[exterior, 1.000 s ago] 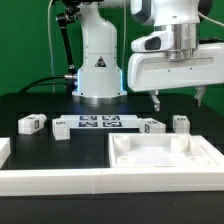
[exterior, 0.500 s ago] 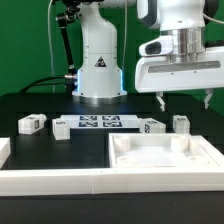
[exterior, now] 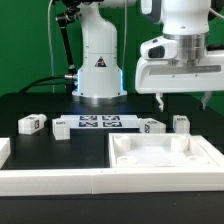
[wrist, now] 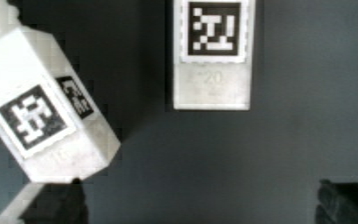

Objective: Assemble square table

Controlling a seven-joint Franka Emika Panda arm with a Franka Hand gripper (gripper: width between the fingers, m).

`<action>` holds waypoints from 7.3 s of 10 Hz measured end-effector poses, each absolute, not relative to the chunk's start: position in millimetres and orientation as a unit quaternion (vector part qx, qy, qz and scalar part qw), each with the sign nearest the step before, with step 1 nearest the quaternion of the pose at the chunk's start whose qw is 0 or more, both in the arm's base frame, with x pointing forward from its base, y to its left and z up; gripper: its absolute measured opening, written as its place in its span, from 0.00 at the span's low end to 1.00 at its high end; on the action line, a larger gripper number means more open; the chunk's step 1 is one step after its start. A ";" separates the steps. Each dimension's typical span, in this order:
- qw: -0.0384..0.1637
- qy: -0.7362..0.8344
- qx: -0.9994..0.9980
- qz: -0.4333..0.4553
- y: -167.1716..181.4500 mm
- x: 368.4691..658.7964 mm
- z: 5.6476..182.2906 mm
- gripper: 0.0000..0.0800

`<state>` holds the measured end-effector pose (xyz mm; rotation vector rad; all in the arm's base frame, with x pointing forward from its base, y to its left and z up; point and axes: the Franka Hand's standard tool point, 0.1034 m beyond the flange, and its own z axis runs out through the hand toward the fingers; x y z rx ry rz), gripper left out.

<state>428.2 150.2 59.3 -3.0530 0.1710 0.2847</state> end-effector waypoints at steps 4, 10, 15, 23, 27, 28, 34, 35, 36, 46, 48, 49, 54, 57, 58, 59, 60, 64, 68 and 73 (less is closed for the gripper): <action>0.026 0.042 -0.972 0.232 145.2 425.6 60.2 0.81; 0.019 0.027 -0.902 0.430 154.2 417.3 56.1 0.81; 0.014 0.017 -0.879 0.477 161.7 410.6 37.9 0.81; 0.013 0.015 -0.886 0.464 169.8 403.9 12.8 0.81; 0.015 0.016 -0.886 0.464 167.3 404.5 11.6 0.66; 0.015 0.017 -0.886 0.464 166.6 404.8 11.5 0.66; 0.020 0.019 -0.888 0.460 161.1 411.0 15.2 0.36; 0.022 0.022 -0.888 0.459 158.0 413.3 18.2 0.36; 0.025 0.022 -0.889 0.457 154.4 416.7 25.7 0.36; 0.059 0.010 -0.946 0.318 118.3 463.6 92.6 0.37; 0.065 -0.003 -0.960 0.273 111.5 479.6 113.4 0.37; 0.066 -0.005 -0.967 0.245 106.3 488.5 124.6 0.37; 0.061 0.003 -0.996 0.061 99.8 508.8 133.6 0.37; 0.059 -0.012 -0.998 -0.031 93.1 528.3 139.2 0.37; 0.059 -0.004 -0.996 -0.072 94.9 538.0 146.3 0.37; 0.058 0.002 -0.993 -0.106 95.9 535.8 146.4 0.37; 0.056 0.000 -0.989 -0.138 94.7 535.1 144.7 0.37; 0.052 -0.020 -0.975 -0.214 95.5 553.7 139.8 0.37; 0.049 -0.054 -0.972 -0.222 102.7 576.5 142.2 0.37; 0.040 -0.088 -0.967 -0.234 97.8 605.3 137.7 0.37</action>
Offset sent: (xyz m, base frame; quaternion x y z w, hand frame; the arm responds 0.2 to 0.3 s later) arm 0.0000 0.0000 0.0000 0.0000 -0.1938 0.0000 0.9810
